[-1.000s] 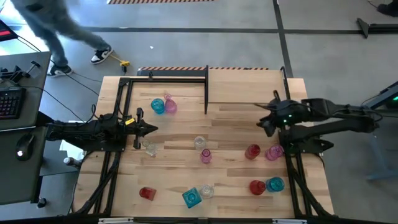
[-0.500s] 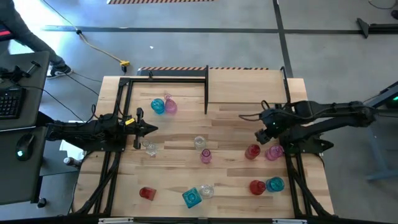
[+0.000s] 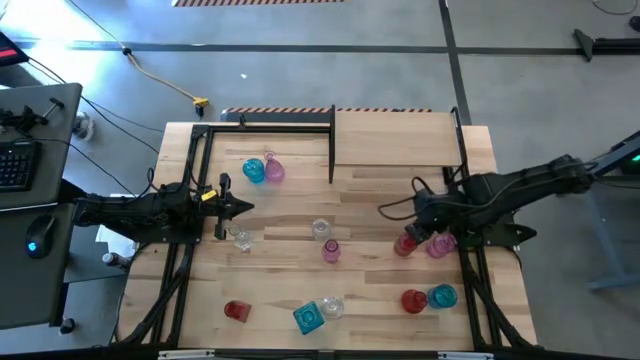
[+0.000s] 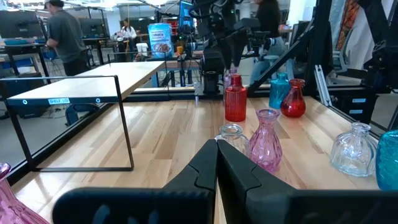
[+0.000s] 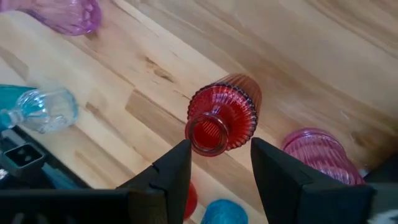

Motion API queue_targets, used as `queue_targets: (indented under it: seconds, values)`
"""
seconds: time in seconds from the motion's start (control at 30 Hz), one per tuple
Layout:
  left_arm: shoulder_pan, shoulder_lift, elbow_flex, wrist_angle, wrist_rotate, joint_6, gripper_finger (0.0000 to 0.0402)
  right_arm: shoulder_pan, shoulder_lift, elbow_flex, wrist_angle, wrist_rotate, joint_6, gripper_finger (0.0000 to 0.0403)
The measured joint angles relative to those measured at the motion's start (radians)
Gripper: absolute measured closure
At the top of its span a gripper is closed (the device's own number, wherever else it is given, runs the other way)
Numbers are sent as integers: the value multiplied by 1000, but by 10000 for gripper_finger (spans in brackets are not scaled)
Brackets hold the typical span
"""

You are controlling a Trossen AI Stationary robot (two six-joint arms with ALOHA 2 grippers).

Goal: Sort vases onto shelf
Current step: Put the top right red vase on the shelf

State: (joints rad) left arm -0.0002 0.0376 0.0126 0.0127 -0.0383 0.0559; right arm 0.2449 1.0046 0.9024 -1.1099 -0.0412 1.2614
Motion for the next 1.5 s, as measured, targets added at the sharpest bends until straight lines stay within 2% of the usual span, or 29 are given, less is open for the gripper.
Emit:
queue_targets:
  seconds: [0.87,1.07,1.5]
  values:
    - [0,0,0,0,0,0,401,18,139,-1,-27,34,18,260]
    - [0,0,0,0,0,0,401,18,141,-1,-31,34,18,291]
    - [0,0,0,0,0,0,401,18,140,-1,-39,35,-12,389]
